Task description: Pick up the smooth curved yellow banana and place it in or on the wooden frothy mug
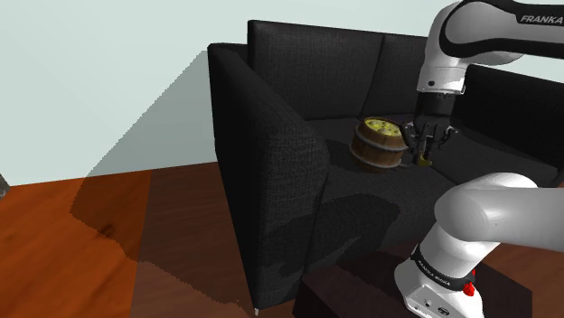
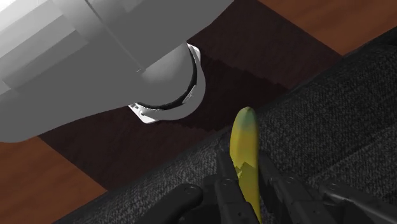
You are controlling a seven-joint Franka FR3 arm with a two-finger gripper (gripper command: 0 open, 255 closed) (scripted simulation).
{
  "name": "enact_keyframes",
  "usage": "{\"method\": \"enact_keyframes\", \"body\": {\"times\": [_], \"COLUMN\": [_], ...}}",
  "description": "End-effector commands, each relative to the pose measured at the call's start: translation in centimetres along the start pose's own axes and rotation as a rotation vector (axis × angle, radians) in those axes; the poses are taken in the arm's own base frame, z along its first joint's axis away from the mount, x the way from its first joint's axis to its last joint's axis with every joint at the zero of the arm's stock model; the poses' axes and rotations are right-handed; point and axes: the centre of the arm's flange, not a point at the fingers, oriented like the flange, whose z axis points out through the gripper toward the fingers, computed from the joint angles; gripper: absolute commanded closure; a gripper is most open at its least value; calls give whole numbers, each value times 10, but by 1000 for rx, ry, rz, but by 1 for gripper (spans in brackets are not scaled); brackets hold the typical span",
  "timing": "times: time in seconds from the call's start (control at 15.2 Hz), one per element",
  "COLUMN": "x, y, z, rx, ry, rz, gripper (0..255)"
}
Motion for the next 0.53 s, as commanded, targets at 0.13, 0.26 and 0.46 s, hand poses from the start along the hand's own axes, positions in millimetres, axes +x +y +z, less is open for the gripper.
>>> {"method": "enact_keyframes", "body": {"times": [0.13, 0.26, 0.46], "x": [-6, -10, -15], "y": [1, 2, 3], "z": [-20, -30, -45], "rx": [0, 0, 0], "ry": [0, 0, 0], "rz": [0, 0, 0], "gripper": [255, 255, 255]}}
